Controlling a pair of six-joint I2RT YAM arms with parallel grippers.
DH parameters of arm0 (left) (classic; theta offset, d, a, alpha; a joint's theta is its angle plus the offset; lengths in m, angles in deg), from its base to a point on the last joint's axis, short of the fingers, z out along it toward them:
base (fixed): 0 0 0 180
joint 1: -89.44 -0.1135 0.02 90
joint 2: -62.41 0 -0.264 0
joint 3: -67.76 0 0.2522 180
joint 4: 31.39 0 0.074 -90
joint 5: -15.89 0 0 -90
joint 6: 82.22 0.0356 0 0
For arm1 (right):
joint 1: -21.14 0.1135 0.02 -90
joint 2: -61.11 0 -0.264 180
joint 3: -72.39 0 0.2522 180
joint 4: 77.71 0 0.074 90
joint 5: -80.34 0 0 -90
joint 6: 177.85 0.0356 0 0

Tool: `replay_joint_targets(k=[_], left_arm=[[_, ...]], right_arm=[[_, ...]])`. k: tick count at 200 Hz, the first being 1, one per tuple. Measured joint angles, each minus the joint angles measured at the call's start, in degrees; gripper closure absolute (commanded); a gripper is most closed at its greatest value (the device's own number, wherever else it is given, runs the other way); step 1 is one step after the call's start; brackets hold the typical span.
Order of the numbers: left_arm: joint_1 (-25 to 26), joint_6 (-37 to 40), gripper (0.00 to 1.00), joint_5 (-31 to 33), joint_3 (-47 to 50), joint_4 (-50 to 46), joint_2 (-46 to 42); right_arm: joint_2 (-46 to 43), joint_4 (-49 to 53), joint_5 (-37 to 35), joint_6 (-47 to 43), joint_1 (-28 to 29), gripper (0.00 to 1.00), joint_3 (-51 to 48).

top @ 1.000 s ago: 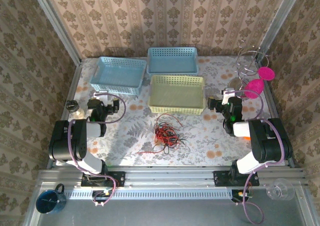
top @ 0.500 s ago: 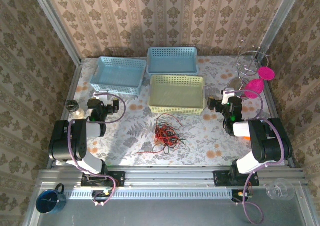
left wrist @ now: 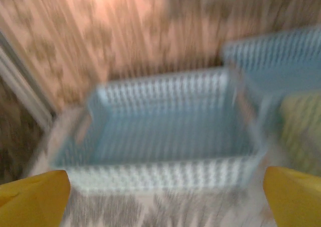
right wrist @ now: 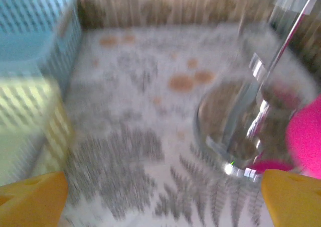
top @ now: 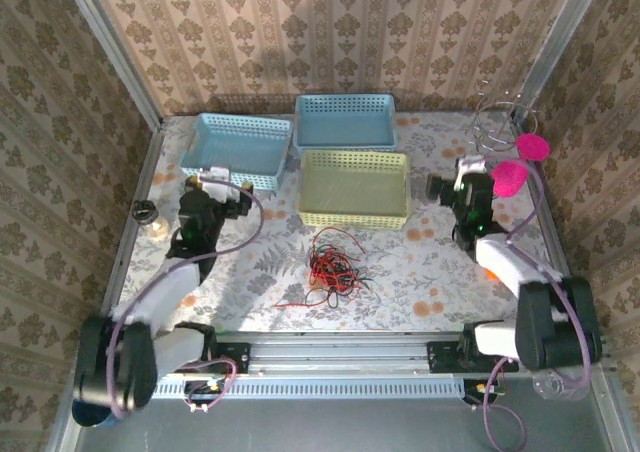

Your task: Untangle the cables

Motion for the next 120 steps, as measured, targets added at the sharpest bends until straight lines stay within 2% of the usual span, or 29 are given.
replay_joint_targets(k=[23, 32, 43, 54, 61, 73, 86, 120], left_arm=[[1.81, -13.22, 0.00, 3.34, -16.35, -19.65, -9.75], [1.42, -17.22, 0.00, 2.91, -20.13, -24.26, -13.68], [1.09, -23.30, 0.00, 2.40, -20.28, -27.23, -20.13], [0.66, -28.30, 0.00, 0.70, -16.72, -28.70, -27.63], [0.33, -30.77, 0.00, -0.57, -14.53, -29.97, -31.19], [0.02, -34.84, 0.00, -3.28, -11.91, -34.12, -34.40], [0.00, -37.38, 0.03, -7.08, -10.75, -38.36, -33.35], [1.29, -41.83, 0.15, -18.27, -5.73, -43.25, -25.70]], right_arm=[[-6.80, 18.03, -0.55, 11.41, 1.03, 0.00, 16.94], [-10.54, 20.65, 1.60, 15.52, 0.31, 0.11, 18.21], [-15.15, 23.50, 5.46, 18.62, -0.42, 0.29, 16.68], [-17.79, 28.37, 9.40, 21.77, -0.52, 0.37, 15.37], [-17.57, 31.67, 11.39, 22.51, 0.48, 0.38, 15.26], [-15.41, 37.33, 13.07, 22.91, 4.00, 0.35, 15.26], [-12.94, 42.58, 13.35, 22.51, 9.57, 0.36, 14.82], [-13.73, 50.69, 14.62, 21.35, 26.05, 0.54, 10.12]])
